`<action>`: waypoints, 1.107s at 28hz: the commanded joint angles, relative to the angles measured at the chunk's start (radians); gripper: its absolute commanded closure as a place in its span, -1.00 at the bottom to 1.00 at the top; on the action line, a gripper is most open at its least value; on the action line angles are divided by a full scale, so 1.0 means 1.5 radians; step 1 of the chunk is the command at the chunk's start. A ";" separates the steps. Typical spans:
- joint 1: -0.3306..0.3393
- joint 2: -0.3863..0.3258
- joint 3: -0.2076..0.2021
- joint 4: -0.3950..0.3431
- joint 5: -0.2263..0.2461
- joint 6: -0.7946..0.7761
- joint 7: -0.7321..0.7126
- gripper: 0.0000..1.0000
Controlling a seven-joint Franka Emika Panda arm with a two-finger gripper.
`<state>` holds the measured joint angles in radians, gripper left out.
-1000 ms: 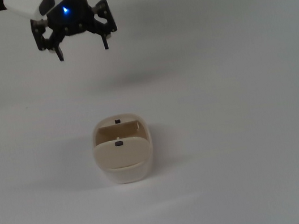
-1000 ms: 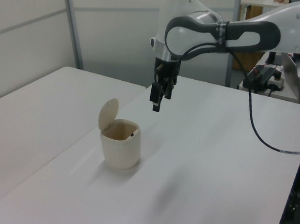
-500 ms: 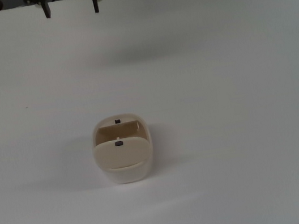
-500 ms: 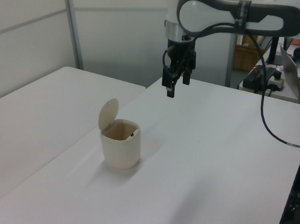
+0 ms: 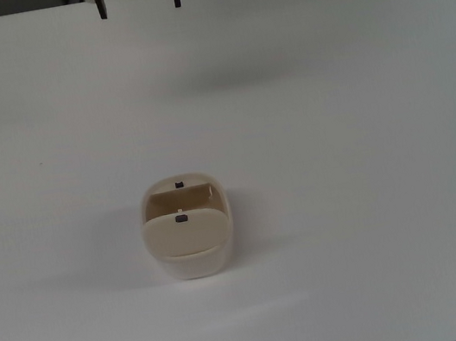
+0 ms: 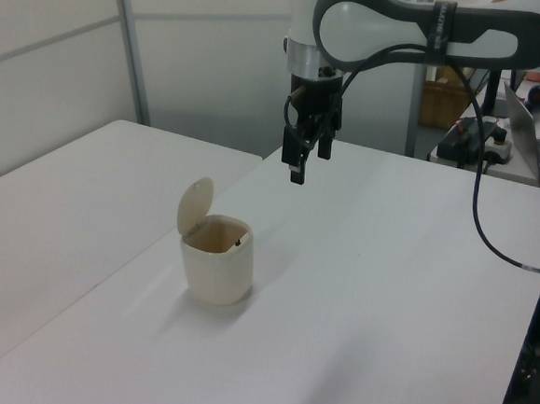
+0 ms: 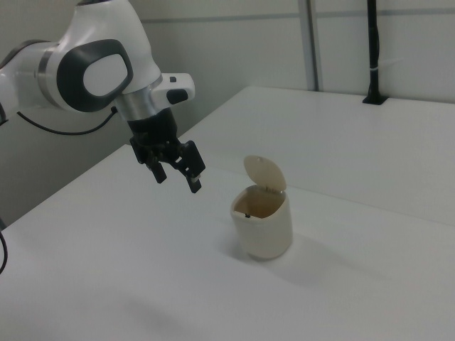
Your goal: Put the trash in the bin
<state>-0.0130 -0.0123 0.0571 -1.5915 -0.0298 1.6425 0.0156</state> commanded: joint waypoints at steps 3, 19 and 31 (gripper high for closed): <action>-0.003 -0.006 -0.009 -0.007 0.016 -0.004 -0.001 -1.00; -0.003 -0.003 -0.020 -0.006 0.026 -0.005 0.005 -1.00; 0.003 -0.003 -0.018 -0.009 0.026 -0.011 0.010 -1.00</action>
<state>-0.0213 -0.0108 0.0385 -1.5948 -0.0103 1.6425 0.0158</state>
